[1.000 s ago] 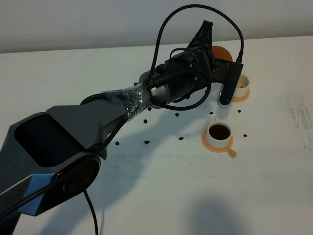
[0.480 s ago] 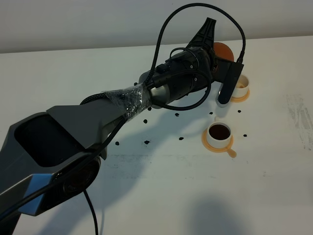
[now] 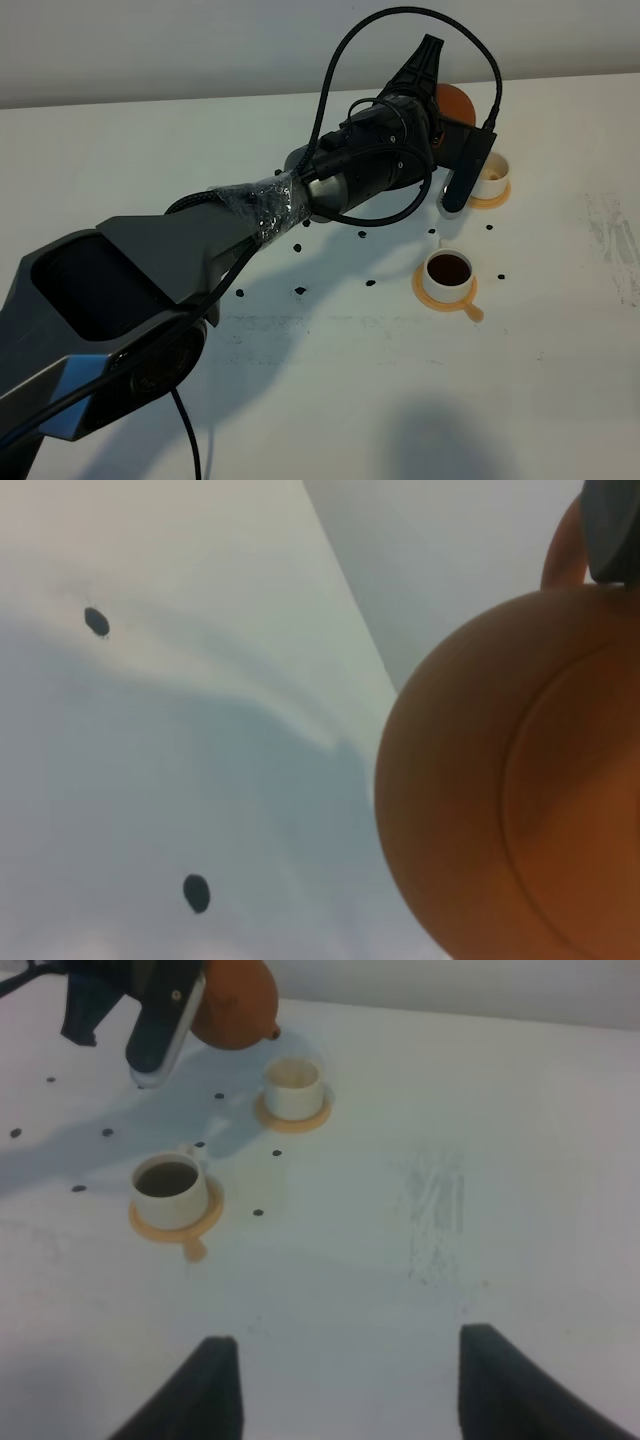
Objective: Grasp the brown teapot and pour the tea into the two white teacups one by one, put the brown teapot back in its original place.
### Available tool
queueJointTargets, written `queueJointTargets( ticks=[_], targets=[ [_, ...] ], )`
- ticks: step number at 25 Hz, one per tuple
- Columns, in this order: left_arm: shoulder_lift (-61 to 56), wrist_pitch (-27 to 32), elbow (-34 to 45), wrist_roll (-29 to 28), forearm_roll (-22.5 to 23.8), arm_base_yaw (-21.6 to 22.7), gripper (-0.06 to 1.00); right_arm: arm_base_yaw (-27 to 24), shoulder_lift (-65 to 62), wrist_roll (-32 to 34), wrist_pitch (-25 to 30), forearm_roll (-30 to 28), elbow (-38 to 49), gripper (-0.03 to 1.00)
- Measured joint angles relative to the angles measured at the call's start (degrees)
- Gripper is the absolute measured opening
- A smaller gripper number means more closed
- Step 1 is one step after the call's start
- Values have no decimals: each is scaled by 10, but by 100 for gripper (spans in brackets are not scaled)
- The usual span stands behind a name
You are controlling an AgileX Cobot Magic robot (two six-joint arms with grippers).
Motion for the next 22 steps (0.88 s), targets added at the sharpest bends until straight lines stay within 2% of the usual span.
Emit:
queueJointTargets(
  ticks=[22],
  targets=[
    [0, -13, 0, 1, 39, -6, 12, 0, 0, 0, 0, 0, 0, 47]
  ],
)
